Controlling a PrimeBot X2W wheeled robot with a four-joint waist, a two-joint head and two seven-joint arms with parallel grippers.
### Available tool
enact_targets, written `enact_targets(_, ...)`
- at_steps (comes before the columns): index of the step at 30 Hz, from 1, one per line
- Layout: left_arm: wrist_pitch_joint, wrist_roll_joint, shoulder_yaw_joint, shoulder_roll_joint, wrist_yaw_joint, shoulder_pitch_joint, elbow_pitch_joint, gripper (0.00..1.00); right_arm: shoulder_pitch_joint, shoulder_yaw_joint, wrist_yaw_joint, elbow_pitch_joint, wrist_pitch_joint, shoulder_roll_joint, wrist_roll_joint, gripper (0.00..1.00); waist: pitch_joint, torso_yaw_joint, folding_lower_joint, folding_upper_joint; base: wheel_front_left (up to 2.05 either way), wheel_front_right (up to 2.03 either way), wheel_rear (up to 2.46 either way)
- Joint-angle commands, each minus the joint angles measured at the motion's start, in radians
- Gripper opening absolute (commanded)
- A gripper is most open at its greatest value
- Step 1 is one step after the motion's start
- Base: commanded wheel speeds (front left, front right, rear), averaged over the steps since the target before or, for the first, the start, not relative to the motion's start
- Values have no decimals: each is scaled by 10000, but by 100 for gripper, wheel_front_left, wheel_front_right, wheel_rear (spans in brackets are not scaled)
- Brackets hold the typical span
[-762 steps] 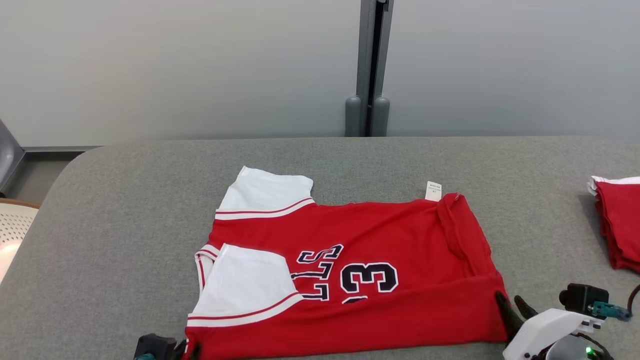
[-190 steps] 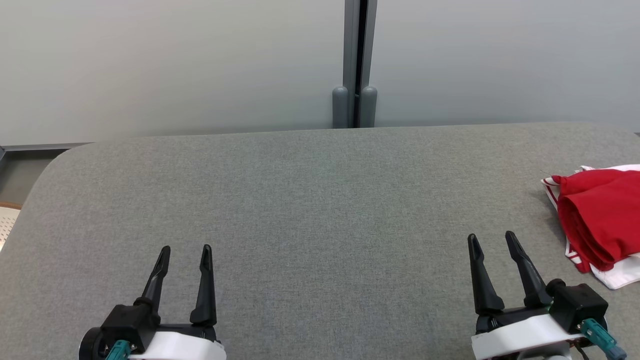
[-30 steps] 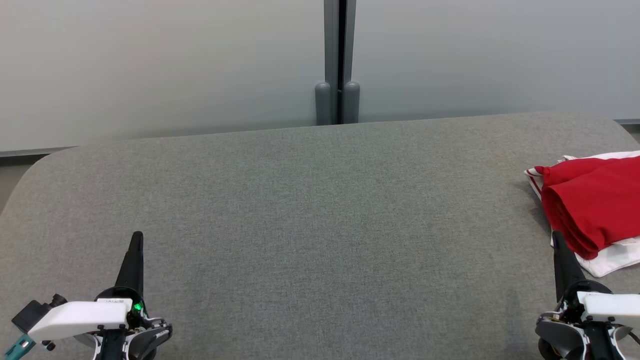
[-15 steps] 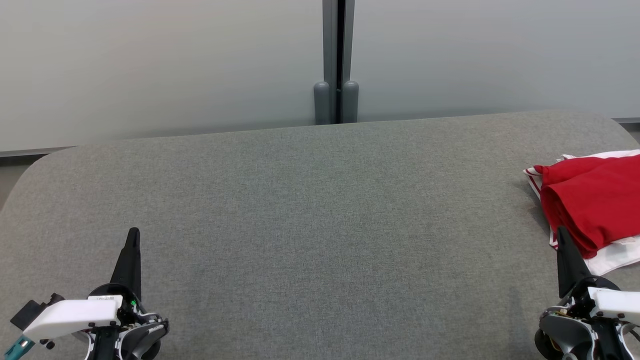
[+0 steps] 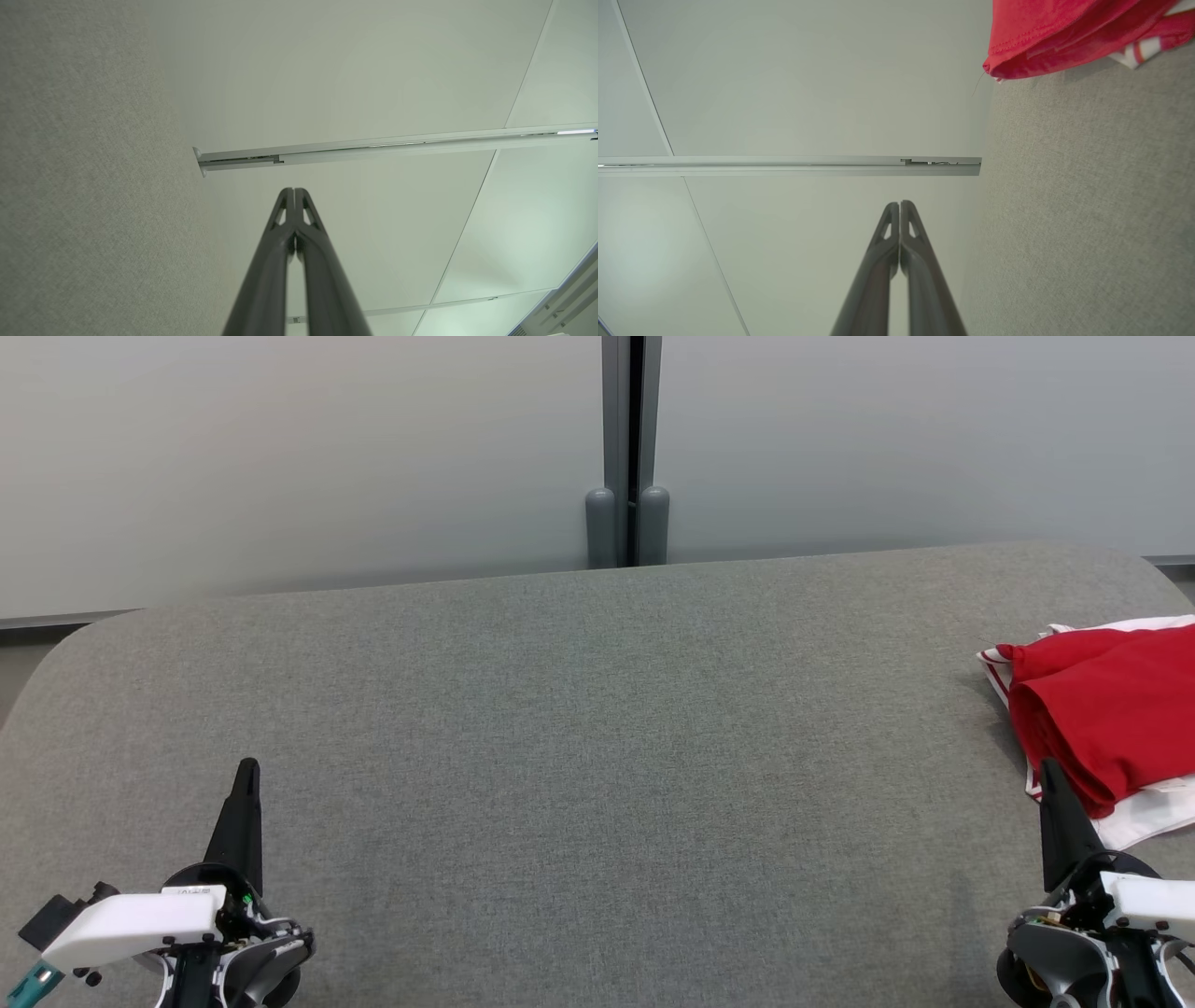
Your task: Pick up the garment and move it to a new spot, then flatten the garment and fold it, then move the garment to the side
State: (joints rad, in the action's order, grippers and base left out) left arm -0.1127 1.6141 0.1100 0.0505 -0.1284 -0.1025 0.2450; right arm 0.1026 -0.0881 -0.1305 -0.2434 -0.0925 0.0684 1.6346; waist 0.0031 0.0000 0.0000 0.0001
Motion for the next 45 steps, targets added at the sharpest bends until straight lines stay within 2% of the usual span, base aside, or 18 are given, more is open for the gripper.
enact_targets(1, -15, 24, 39, 48, -54, -124, 16, 0, 68, -32, -4, 2, -51, 11, -14, 0, 0, 0, 0, -1, 0, 0, 0)
enact_targets(45, -33, -5, 63, 28, -53, -127, 16, 0, 85, -146, -4, -8, -142, -63, -120, 0, 0, 0, 0, -1, 0, 0, 0)
